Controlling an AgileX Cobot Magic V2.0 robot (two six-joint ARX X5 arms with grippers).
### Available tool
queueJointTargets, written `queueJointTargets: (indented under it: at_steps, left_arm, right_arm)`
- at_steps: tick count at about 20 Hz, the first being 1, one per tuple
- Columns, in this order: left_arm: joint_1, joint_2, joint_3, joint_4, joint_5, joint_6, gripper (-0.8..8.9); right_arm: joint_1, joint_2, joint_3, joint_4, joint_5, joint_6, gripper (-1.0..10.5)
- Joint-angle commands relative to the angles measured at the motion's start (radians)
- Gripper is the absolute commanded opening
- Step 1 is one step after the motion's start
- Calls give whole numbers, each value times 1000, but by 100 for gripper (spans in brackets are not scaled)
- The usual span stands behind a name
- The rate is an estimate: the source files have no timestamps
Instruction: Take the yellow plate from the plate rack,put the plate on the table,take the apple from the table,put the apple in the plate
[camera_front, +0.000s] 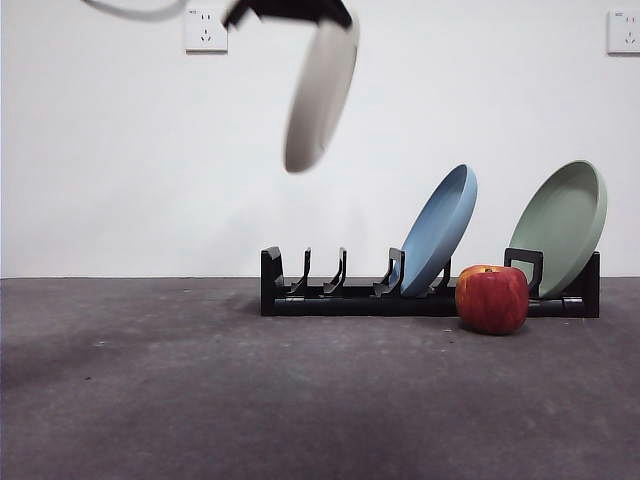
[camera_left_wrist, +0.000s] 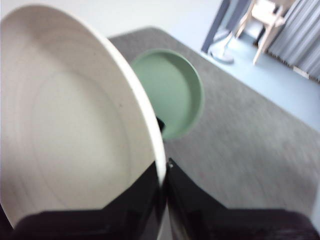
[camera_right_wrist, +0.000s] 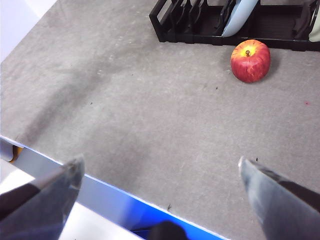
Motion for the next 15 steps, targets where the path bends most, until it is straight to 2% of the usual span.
queueJointTargets:
  at_steps: [1,5,7,12,15]
  left_arm:
    - [-49,-88,0,-171,-105,135,-8]
    - [-188,-146,0,-449,-391,225,-8]
    - [-257,-131,-2,-548,-486,238,-8]
    - [-436,-42,-2,-583,-636,234,-8]
    - [-506,59,-2,-589,-673,232,-8]
  right_arm:
    - [2,0,2,20,3,7,658]
    - [2,0,2,41,3,14,658]
    - [2,0,2,40,3,14,658]
    - [2,0,2,40,2,13,658]
    - [2,0,2,39,2,14,658]
